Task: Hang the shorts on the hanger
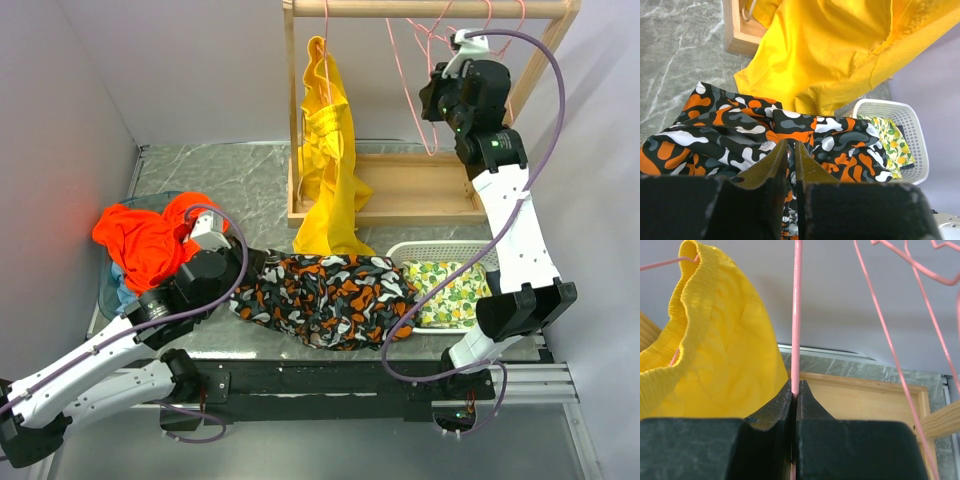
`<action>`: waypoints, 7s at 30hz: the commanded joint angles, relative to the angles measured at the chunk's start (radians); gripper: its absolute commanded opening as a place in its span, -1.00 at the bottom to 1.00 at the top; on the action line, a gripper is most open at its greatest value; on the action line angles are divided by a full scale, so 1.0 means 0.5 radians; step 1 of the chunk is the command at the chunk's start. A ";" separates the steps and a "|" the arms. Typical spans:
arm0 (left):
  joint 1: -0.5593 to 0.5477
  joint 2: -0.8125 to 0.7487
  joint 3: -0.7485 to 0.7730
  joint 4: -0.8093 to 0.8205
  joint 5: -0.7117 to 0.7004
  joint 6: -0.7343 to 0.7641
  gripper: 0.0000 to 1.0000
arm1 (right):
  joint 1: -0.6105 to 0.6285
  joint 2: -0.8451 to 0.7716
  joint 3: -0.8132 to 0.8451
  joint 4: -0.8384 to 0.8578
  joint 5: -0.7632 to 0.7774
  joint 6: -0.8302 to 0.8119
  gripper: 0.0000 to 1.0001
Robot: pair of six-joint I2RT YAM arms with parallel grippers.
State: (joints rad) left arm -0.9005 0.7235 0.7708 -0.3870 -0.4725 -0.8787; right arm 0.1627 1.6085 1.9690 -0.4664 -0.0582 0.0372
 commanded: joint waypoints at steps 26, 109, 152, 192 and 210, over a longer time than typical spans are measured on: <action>0.006 0.145 0.005 -0.281 0.083 -0.080 0.16 | 0.447 -1.001 -0.867 -0.027 0.496 0.192 -1.00; -0.248 1.106 0.732 -0.990 -0.242 0.279 -0.88 | 1.267 -1.855 -1.717 -1.034 -0.577 0.610 -1.00; -0.267 0.231 0.538 -0.054 0.565 0.868 0.26 | 2.138 -1.662 -3.042 1.559 0.448 0.588 -1.00; -0.518 0.440 0.477 0.050 -0.650 0.932 -0.98 | 2.178 -2.707 -2.987 0.230 1.267 1.487 0.10; -0.285 0.713 0.756 -0.116 -0.681 0.785 -0.98 | 2.389 -2.362 -3.107 0.310 1.045 1.285 0.01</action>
State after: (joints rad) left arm -1.0748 1.0897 1.1019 -0.4442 -0.8272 -0.4870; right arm 1.2854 0.3565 0.4053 -0.3519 0.4240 0.7223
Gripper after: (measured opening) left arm 0.067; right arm 0.465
